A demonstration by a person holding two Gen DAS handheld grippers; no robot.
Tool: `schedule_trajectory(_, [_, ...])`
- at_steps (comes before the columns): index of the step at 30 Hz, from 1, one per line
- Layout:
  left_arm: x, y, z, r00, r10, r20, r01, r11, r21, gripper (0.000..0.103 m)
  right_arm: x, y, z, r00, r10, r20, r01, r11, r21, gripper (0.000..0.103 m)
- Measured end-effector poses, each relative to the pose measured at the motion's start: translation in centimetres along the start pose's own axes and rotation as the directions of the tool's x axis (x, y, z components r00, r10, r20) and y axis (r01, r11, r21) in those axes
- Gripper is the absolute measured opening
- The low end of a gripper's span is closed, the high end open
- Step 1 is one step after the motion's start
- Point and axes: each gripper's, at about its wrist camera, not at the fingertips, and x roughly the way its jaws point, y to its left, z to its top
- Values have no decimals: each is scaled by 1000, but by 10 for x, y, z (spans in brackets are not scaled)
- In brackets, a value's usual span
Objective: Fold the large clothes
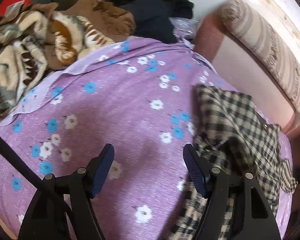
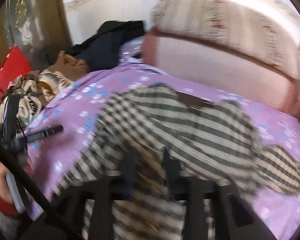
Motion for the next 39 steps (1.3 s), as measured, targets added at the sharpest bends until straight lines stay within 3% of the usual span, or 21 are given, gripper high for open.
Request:
schedule_trajectory(5, [-6, 15, 6, 999, 24, 27, -24, 1000, -18, 70, 88, 41, 33, 995, 48, -83, -43, 997, 60, 16])
schedule_trajectory(9, [-10, 19, 10, 999, 15, 39, -13, 999, -33, 70, 140, 54, 27, 974, 130, -186, -111, 988, 110, 16])
schedule_trajectory(11, [-9, 18, 11, 999, 14, 36, -13, 999, -31, 70, 160, 61, 15, 950, 196, -245, -165, 976, 143, 16])
schedule_trajectory(13, [-6, 13, 9, 999, 13, 29, -12, 1000, -23, 70, 166, 65, 6, 949, 201, -242, -166, 974, 158, 17])
schedule_trajectory(18, [2, -4, 2, 1000, -10, 4, 10, 1000, 26, 70, 130, 35, -4, 924, 322, -206, -271, 932, 242, 18])
schedule_trajectory(19, [2, -8, 0, 1000, -10, 6, 10, 999, 41, 70, 109, 18, -5, 931, 323, -170, -278, 930, 242, 27])
schedule_trajectory(20, [2, -11, -1, 1000, -9, 8, 9, 999, 48, 70, 96, 5, -5, 938, 314, -147, -274, 931, 241, 44])
schedule_trajectory(22, [2, -15, -3, 1000, -8, 9, 7, 998, 58, 70, 59, -35, -12, 969, 232, -85, -206, 949, 240, 62])
schedule_trajectory(24, [4, -17, -4, 1000, -16, 3, 16, 999, 47, 70, 28, -84, -27, 997, 58, -58, -43, 971, 236, 65])
schedule_trajectory(27, [8, -20, -5, 999, -50, -17, 51, 998, 21, 70, 14, -136, -49, 994, -48, -96, 76, 946, 315, 67])
schedule_trajectory(30, [14, -26, -7, 997, -71, -30, 72, 997, 13, 70, 16, -165, -71, 993, -34, -114, 78, 908, 411, 67])
schedule_trajectory(33, [18, -37, -12, 997, -66, -31, 67, 997, 38, 70, 33, -165, -86, 990, 50, -129, 16, 883, 469, 67])
schedule_trajectory(34, [19, -40, -13, 997, -64, -31, 66, 997, 47, 70, 37, -165, -90, 989, 67, -131, 3, 881, 473, 67])
schedule_trajectory(35, [19, -43, -13, 997, -64, -31, 65, 996, 57, 70, 43, -162, -92, 987, 88, -137, -13, 880, 474, 59])
schedule_trajectory(36, [20, -45, -14, 998, -61, -30, 62, 996, 68, 70, 47, -157, -93, 983, 112, -143, -32, 882, 469, 45])
schedule_trajectory(37, [21, -48, -16, 998, -57, -27, 59, 995, 80, 70, 52, -152, -92, 977, 142, -158, -55, 888, 457, 13])
schedule_trajectory(39, [22, -51, -17, 999, -48, -24, 50, 994, 97, 70, 47, -145, -85, 981, 112, -155, -40, 912, 409, 12])
